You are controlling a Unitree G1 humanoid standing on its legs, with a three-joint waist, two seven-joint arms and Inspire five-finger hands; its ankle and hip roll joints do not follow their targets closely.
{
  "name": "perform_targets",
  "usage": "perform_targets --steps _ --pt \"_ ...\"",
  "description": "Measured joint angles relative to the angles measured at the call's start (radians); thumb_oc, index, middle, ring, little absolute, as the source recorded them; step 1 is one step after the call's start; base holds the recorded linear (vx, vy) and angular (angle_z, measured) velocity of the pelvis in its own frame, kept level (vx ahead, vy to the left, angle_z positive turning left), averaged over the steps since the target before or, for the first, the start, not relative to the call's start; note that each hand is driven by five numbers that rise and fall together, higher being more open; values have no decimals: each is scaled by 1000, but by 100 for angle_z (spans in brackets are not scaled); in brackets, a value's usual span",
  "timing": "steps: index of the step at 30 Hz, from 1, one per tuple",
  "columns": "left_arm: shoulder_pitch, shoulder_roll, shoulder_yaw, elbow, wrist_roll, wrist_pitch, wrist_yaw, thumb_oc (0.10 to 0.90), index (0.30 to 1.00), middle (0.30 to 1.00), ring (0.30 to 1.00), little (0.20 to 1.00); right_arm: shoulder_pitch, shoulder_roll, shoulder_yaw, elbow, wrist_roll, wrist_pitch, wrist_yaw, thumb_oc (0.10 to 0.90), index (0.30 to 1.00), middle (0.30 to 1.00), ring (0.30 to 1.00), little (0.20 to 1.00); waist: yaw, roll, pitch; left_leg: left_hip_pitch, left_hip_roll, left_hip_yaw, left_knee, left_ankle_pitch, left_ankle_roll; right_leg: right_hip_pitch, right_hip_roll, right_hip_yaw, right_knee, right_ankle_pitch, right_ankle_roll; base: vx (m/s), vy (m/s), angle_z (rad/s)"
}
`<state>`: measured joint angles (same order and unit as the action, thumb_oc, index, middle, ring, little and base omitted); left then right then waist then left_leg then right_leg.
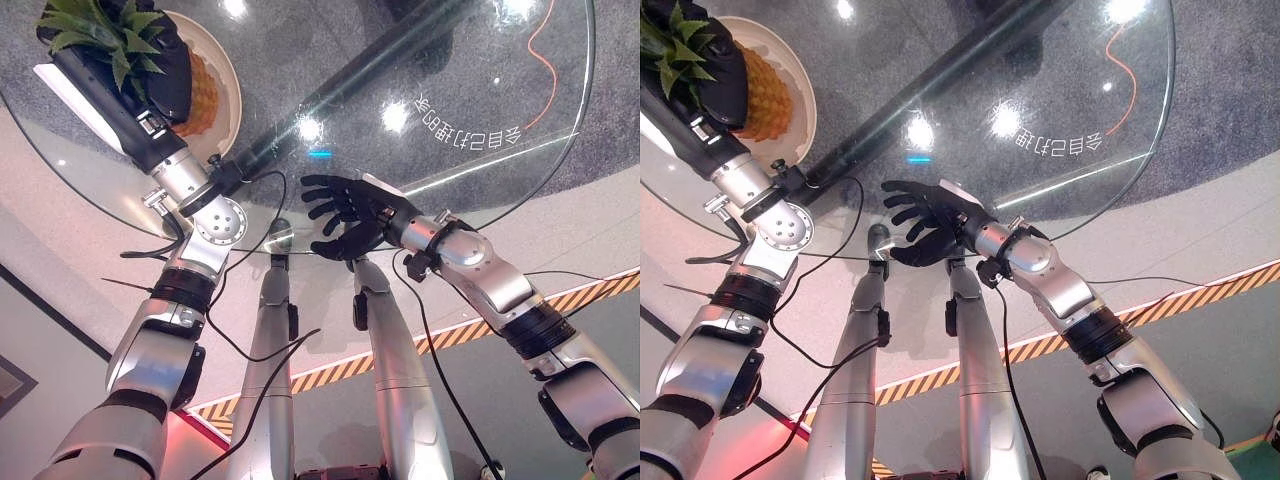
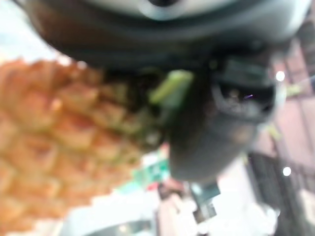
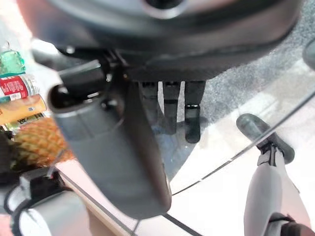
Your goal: Pick up the fruit to the plate
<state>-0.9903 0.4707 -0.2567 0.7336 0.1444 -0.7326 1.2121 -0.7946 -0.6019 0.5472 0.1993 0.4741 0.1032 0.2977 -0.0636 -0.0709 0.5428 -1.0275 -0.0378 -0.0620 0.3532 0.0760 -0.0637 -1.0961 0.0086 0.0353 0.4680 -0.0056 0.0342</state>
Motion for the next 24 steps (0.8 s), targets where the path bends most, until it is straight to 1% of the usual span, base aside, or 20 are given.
perform_targets --steps 2,6,9,10,11,12,13,14,15,21,23,24 --pt "-14 20 -10 1 0 0 0 100 300 300 300 200 -2 -5 0 1 2 -16 7 800 900 900 900 900 -1 -1 0 -9 0 0 1 0 0 -9 0 0 1 0 0 0 0 0" --pt "-49 22 -10 28 -18 1 1 100 300 300 300 200 -19 -5 8 21 10 -27 14 800 900 900 900 900 -4 -1 0 -14 0 -1 1 0 -1 -13 0 -1 0 0 0 0 0 0" --pt "-77 30 -11 35 -58 0 -2 100 300 300 300 200 -23 -5 11 21 11 -40 15 800 900 900 900 900 -6 -4 -2 -29 2 -5 16 -2 -3 -20 3 -4 2 1 0 -3 -11 0" --pt "-82 35 -11 35 -72 -1 -4 141 335 335 335 241 -23 -5 13 22 11 -47 15 800 900 900 900 900 -7 -6 -3 -31 2 -5 16 -2 -3 -23 3 -4 3 1 0 -9 -30 -1" --pt "-84 39 -11 35 -79 -2 -6 333 500 500 500 433 -26 -5 15 25 11 -53 15 800 900 900 900 900 -7 -7 -4 -34 3 -5 16 -2 -3 -25 3 -4 2 2 1 -9 -33 1" --pt "-86 43 -13 35 -94 -4 -8 432 585 585 585 532 -33 -5 22 32 17 -61 15 800 900 900 900 900 -9 -7 -4 -35 3 -6 17 -2 -3 -25 4 -5 2 3 1 0 0 0" --pt "-87 47 -13 36 -101 -4 -11 745 853 853 853 845 -38 -5 28 37 22 -63 15 800 900 900 900 900 -12 -7 -4 -36 3 -7 19 -2 -3 -25 4 -6 2 3 1 0 0 0" --pt "-92 49 -12 42 -110 -5 -23 745 853 853 853 845 -43 -5 32 40 30 -63 15 800 900 900 900 900 -12 -8 -5 -36 3 -8 21 -2 -3 -25 4 -6 2 4 1 0 0 0" --pt "-98 49 -12 48 -116 -5 -27 800 900 900 900 900 -46 -5 33 43 32 -63 14 800 900 900 900 900 -12 -8 -5 -36 3 -8 22 -2 -3 -24 4 -6 2 5 2 0 0 0" --pt "-118 55 -13 91 -146 -16 -61 800 900 900 900 900 -59 -5 54 60 37 -66 11 800 900 900 900 900 -16 -9 -5 -31 2 -9 31 -2 -3 -14 4 -6 0 13 4 1 -11 0" --pt "-116 55 -15 103 -157 -11 -67 800 900 900 900 900 -58 -4 63 61 37 -66 10 800 900 900 900 900 -17 -9 -5 -22 1 -9 31 -2 -3 -4 4 -6 0 13 4 0 0 0" --pt "-113 55 -26 125 -166 3 -72 800 900 900 900 900 -56 -3 72 61 37 -66 9 800 900 900 900 900 -17 -9 -5 -12 1 -9 29 -2 -3 5 3 -6 -1 13 4 0 0 0"
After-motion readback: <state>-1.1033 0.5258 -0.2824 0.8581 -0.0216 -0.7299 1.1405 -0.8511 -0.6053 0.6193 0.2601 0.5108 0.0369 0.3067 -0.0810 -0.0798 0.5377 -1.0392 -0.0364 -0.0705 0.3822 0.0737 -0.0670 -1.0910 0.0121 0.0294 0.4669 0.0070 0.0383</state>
